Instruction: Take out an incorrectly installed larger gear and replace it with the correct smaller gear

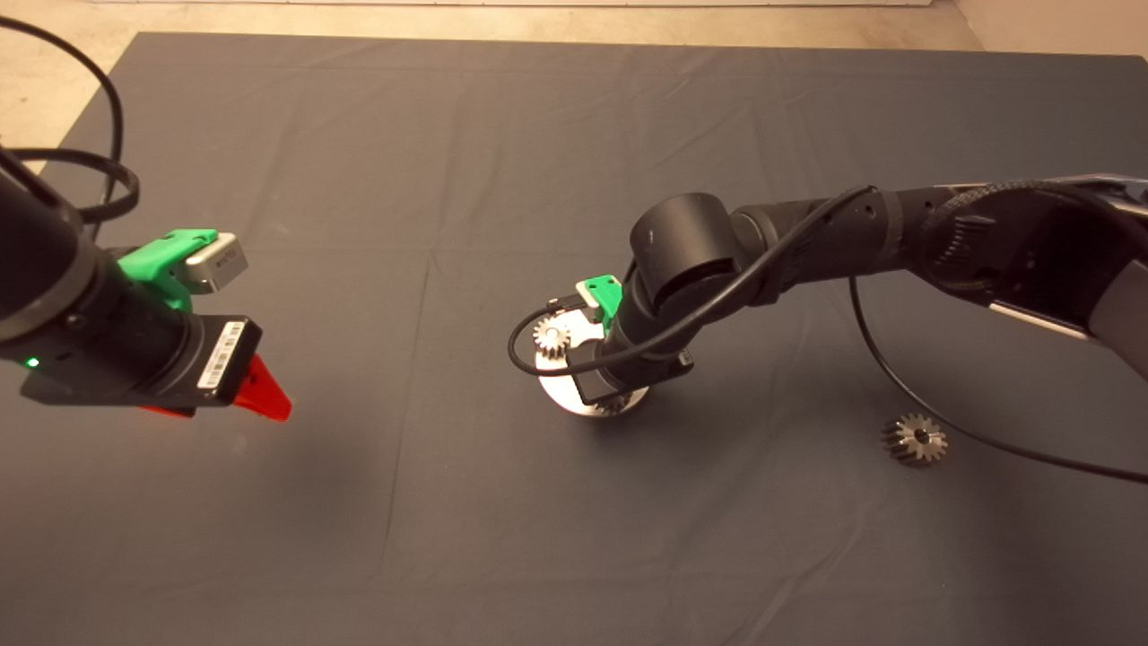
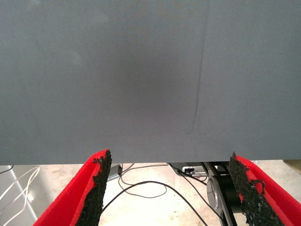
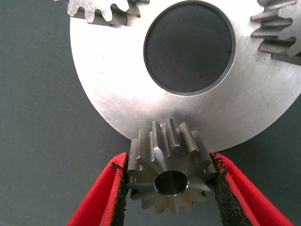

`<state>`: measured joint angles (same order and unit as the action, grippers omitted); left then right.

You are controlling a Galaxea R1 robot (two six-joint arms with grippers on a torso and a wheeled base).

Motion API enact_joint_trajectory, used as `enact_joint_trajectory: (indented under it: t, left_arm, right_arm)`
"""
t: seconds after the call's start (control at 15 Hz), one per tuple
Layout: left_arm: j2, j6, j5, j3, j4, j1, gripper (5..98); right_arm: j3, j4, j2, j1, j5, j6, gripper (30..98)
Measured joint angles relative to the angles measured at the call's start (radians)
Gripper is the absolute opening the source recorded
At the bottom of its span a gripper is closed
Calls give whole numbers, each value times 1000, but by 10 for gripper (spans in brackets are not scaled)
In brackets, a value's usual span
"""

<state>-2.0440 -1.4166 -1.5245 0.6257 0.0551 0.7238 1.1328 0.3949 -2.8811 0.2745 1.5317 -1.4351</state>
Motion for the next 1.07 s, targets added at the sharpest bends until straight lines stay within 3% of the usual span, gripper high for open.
enact_joint_trajectory:
  t: [0.67, 0.8, 1.07]
  left_arm:
    - [0, 0, 0, 0, 0, 0, 635]
    - [0, 1, 0, 0, 0, 0, 635]
    - [-1, 2, 0, 1, 0, 0, 635]
  right_arm:
    - [0, 0, 1, 9, -1, 10, 441]
    - [0, 0, 14, 22, -2, 13, 493]
    - [0, -2, 42, 119, 1, 12, 544]
